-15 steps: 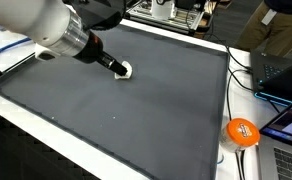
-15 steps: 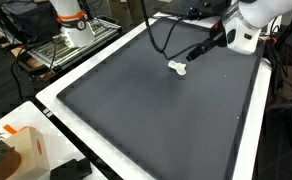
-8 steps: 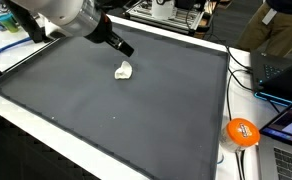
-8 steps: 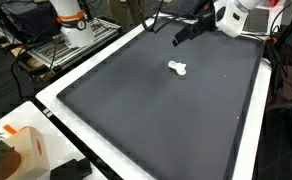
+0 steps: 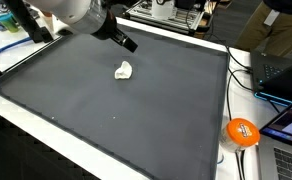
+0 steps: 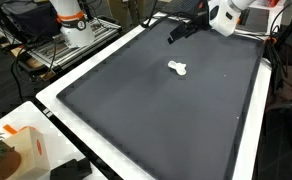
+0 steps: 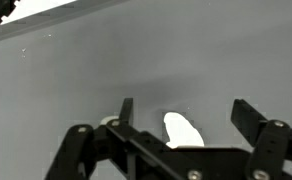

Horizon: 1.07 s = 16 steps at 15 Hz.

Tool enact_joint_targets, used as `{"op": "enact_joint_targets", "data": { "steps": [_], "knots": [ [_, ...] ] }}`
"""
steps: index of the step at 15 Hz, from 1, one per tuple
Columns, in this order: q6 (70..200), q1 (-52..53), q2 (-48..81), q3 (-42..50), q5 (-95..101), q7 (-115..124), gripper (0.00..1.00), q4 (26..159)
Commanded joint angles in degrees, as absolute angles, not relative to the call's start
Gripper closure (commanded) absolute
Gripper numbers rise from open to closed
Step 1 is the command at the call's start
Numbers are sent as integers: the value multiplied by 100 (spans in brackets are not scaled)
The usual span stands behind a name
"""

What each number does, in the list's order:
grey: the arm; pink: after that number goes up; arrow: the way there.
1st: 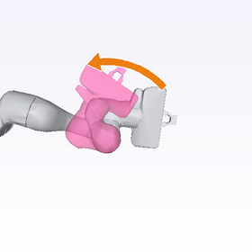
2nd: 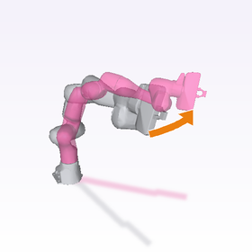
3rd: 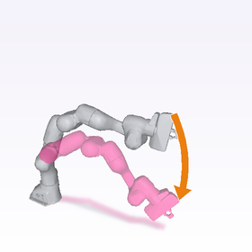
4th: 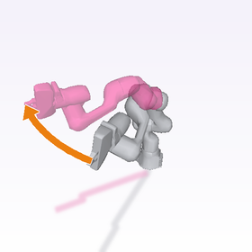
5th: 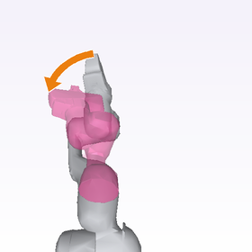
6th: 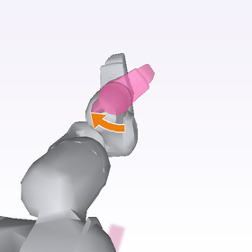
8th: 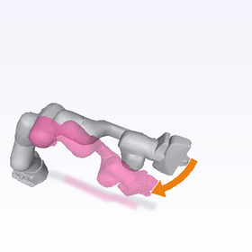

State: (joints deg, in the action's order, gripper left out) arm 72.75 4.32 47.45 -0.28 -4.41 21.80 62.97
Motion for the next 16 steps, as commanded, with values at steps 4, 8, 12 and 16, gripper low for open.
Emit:
{"op": "enact_joint_targets", "data": {
  "steps": [4, 8, 12, 16],
  "knots": [
    [9254, 480, 3919, 136, -843, 2723, 0, 7992],
    [10611, 683, 3349, 239, -562, 2988, 0, 9047],
    [10600, 899, 2706, 335, -128, 3251, 0, 10124],
    [10632, 853, 2829, 223, -1, 3220, 0, 9998]
  ]
}}
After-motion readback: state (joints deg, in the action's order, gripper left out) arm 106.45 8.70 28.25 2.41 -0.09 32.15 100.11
